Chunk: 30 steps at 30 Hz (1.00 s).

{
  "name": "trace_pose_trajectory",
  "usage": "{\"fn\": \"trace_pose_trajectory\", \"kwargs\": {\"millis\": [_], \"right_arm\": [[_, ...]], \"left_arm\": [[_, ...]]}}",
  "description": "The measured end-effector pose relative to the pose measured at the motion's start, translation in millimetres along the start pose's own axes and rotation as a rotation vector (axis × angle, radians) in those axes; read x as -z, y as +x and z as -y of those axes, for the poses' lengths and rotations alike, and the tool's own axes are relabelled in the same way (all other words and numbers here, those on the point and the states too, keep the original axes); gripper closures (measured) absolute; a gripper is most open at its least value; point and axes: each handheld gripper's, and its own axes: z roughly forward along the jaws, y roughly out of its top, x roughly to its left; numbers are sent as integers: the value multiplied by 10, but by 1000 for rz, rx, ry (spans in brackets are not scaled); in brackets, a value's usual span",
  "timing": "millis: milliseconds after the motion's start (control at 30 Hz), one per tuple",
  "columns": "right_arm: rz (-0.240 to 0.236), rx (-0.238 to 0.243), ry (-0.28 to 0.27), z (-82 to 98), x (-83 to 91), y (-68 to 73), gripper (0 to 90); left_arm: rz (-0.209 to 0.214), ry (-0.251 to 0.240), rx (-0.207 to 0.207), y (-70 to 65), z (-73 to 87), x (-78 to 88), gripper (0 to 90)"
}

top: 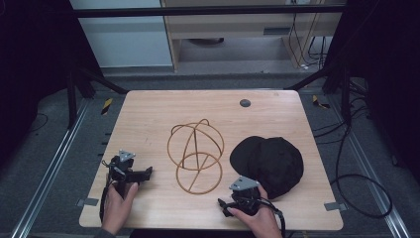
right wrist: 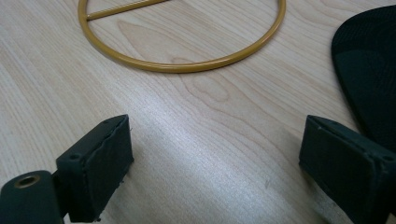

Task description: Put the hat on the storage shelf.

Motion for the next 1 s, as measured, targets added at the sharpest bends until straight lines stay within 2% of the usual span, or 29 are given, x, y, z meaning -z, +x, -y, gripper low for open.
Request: {"fn": "trace_pose_trajectory", "kwargs": {"millis": [233,367,467,500,567,600,633,667,700,767,800,833,867,900,933,1000], "right_arm": [[-4,2,-7,-49,20,38,101],[20,40,-29,-219,160,125,116],[37,67,-26,-302,231,137,118],[65,97,-17,-382,315,130,123],[77,109,-8,-420,364,117,125],[100,125,4,-488,465,64,130],[100,125,4,-488,465,64,130],[119,125,13,-543,585,-13,131],[119,125,13,-543,585,-13,131],[147,132,27,-584,717,-105,131],[165,132,40,-611,859,-209,129],[165,132,40,-611,859,-209,129],[173,119,52,-621,992,-329,127],[173,119,52,-621,992,-329,127],[186,109,76,-618,1127,-469,129],[194,106,89,-614,1165,-515,129]], "left_arm": [[2,-2,3,0,0,-1,0],[10,-3,-1,8,3,3,0],[19,-6,-8,17,8,4,0],[26,-3,-18,28,12,10,0],[27,-3,-19,29,13,11,0],[22,-4,-13,18,20,17,0],[22,-4,-13,18,20,17,0],[19,-2,-12,7,27,25,0],[19,-2,-12,7,27,25,0],[19,-4,-11,4,29,25,0],[18,-4,-12,4,30,25,0],[18,-4,-12,4,30,25,0],[18,-2,-12,3,29,27,0],[18,-2,-12,3,29,27,0],[18,-2,-12,2,29,27,0],[18,-2,-12,2,29,27,0]]}}
